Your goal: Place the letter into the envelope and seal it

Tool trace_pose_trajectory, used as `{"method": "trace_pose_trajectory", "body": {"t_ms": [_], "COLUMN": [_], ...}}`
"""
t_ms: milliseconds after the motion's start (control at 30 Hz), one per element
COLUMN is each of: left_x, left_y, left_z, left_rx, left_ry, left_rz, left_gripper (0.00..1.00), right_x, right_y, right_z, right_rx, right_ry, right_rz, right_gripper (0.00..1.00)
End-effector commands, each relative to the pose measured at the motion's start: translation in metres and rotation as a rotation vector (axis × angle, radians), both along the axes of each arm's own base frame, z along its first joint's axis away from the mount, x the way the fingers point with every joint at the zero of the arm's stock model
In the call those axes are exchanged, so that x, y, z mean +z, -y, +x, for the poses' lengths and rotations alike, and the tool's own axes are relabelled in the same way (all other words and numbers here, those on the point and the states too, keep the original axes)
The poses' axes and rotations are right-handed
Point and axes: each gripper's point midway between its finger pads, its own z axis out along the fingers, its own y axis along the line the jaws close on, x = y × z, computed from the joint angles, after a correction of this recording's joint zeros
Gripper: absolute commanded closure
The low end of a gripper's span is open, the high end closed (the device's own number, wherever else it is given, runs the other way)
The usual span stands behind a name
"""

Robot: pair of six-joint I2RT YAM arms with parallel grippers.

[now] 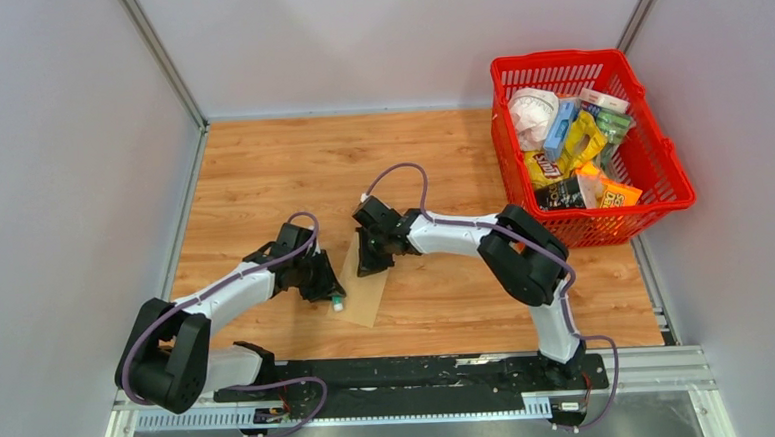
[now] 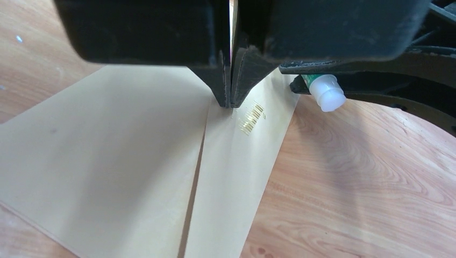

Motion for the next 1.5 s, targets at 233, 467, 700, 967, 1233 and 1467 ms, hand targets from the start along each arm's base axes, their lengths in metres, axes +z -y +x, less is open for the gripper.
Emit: {"method": "trace_pose_trajectory", "body": {"t_ms": [233, 467, 700, 967, 1233, 1467], "left_x": [-0.017, -0.017, -0.016, -0.016, -0.015, -0.014], "left_y": [-0.027, -0.028, -0.027, -0.028, -0.030, -0.030], "left_z": [-0.006, -0.006, -0.005, -0.006, -0.008, -0.007], "left_rx": [-0.003, 0.000, -0.002, -0.008, -0.004, -0.005], "left_ry": [-0.017, -0.018, -0.017, -0.017, -0.016, -0.015], "left_rz": [0.140, 0.142, 0.139, 0.141, 0.146, 0.145], "left_gripper": [1.00, 1.00, 1.00, 1.00, 1.00, 1.00], "right_x": [-0.016, -0.003, -0.003, -0.005, 0.003, 0.009], "right_y": [0.000, -0.010, -0.016, -0.020, -0.030, -0.037], "right_z": [0.020, 0.026, 0.024, 0.032, 0.039, 0.043], "right_rx": [-0.024, -0.031, -0.020, -0.037, -0.038, -0.031], "right_ry": [-0.003, 0.006, 0.012, 0.021, 0.031, 0.041], "right_rz": [-0.053, -0.012, -0.012, -0.013, 0.010, 0.023], "right_gripper": [1.00, 1.00, 1.00, 1.00, 1.00, 1.00]}}
